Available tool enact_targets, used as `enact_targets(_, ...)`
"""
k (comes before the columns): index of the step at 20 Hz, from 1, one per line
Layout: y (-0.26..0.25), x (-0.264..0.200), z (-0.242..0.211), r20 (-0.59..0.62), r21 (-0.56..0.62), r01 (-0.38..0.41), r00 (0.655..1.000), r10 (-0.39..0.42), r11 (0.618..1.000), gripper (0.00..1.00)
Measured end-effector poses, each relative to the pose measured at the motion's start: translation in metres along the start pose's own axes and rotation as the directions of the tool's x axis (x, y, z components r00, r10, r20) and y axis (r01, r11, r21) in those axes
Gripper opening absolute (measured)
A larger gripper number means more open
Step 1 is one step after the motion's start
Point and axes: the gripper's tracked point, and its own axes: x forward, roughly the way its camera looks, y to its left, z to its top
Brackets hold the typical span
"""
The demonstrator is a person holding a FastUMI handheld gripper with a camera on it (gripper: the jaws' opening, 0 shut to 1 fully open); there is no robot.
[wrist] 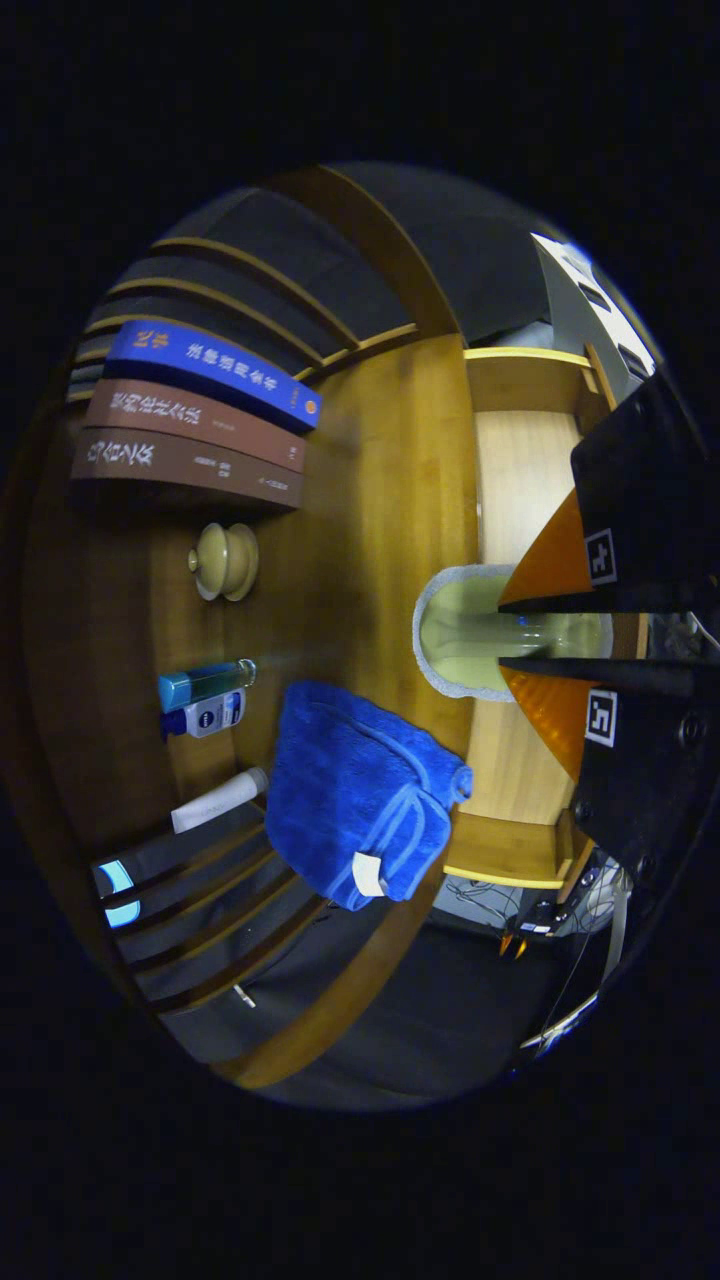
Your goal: Pull open the drawer, take out the items inside it, and place them on the countertop above the cabinet.
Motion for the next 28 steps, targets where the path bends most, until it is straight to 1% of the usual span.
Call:
enact_targets(2, 0.004, 0.015, 0.014, -0.001, 0.017, -0.003, 1.0, 0.003, 1.0, 0.23)
enact_targets(6, -0.005, 0.051, 0.04, -0.01, 0.064, 0.026, 1.0, -0.026, 0.998, 0.23)
enact_targets(11, -0.019, 0.08, 0.063, -0.005, 0.09, 0.053, 0.999, -0.053, 0.995, 0.23)
enact_targets(13, -0.019, 0.086, 0.064, -0.009, 0.111, 0.042, 0.999, -0.041, 0.993, 0.24)
enact_targets(14, -0.016, 0.085, 0.065, -0.01, 0.113, 0.015, 1.0, -0.014, 0.994, 0.23)
enact_targets(16, -0.019, 0.083, 0.064, -0.01, 0.113, 0.002, 1.0, -0.001, 0.994, 0.31)
enact_targets(18, -0.022, 0.078, 0.065, 0.014, 0.113, -0.002, 1.0, 0.001, 0.994, 0.66)
enact_targets(19, -0.024, 0.068, 0.066, 0.031, 0.113, -0.003, 1.0, 0.0, 0.994, 0.83)
enact_targets(20, -0.022, 0.064, 0.067, 0.049, 0.119, -0.017, 0.999, 0.012, 0.993, 1.0)
enact_targets(23, -0.02, 0.03, 0.066, 0.122, 0.147, -0.058, 0.992, 0.04, 0.988, 1.0)
enact_targets(25, -0.011, 0.002, 0.06, 0.184, 0.152, -0.104, 0.98, 0.075, 0.983, 1.0)
enact_targets(28, 0.003, -0.043, 0.042, 0.286, 0.098, -0.152, 0.951, 0.119, 0.983, 1.0)
